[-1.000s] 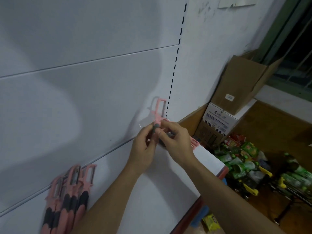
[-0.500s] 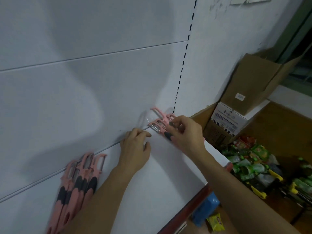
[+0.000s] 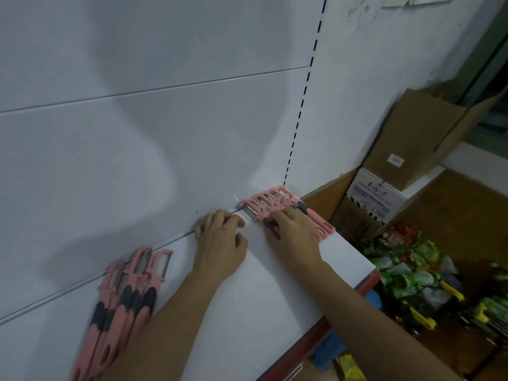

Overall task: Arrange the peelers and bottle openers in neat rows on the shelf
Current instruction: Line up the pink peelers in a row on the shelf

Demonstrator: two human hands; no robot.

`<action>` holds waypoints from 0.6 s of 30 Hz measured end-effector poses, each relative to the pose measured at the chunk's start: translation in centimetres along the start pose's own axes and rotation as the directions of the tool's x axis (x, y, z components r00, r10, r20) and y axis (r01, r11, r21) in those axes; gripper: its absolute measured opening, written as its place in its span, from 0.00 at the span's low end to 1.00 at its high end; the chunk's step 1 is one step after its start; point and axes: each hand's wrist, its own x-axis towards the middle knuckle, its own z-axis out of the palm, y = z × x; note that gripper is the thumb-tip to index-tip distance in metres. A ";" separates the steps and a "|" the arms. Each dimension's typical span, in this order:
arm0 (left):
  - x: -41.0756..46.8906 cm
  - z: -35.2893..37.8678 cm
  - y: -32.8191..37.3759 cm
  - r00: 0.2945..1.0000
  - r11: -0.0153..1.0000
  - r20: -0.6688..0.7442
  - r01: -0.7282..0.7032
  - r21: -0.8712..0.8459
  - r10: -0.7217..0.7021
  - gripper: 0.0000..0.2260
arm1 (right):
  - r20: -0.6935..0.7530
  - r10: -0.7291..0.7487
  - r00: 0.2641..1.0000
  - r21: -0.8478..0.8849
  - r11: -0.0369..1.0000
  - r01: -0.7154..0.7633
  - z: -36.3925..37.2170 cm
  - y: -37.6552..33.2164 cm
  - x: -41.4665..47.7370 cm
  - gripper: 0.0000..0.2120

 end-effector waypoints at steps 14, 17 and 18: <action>-0.1 0.2 -0.1 0.999 0.999 -0.023 -0.028 0.031 0.028 0.12 | 0.017 0.027 1.000 -0.035 0.999 -0.026 0.9 0.0 -0.2 0.11; -0.4 0.1 -0.2 0.999 0.998 -0.028 -0.039 0.056 0.041 0.12 | 0.006 0.027 1.000 -0.009 1.000 -0.027 0.8 0.1 -0.3 0.10; -0.5 0.0 -0.1 0.999 0.997 -0.028 -0.043 0.063 0.045 0.12 | 0.006 0.028 1.000 0.006 1.000 -0.028 0.8 0.2 -0.2 0.10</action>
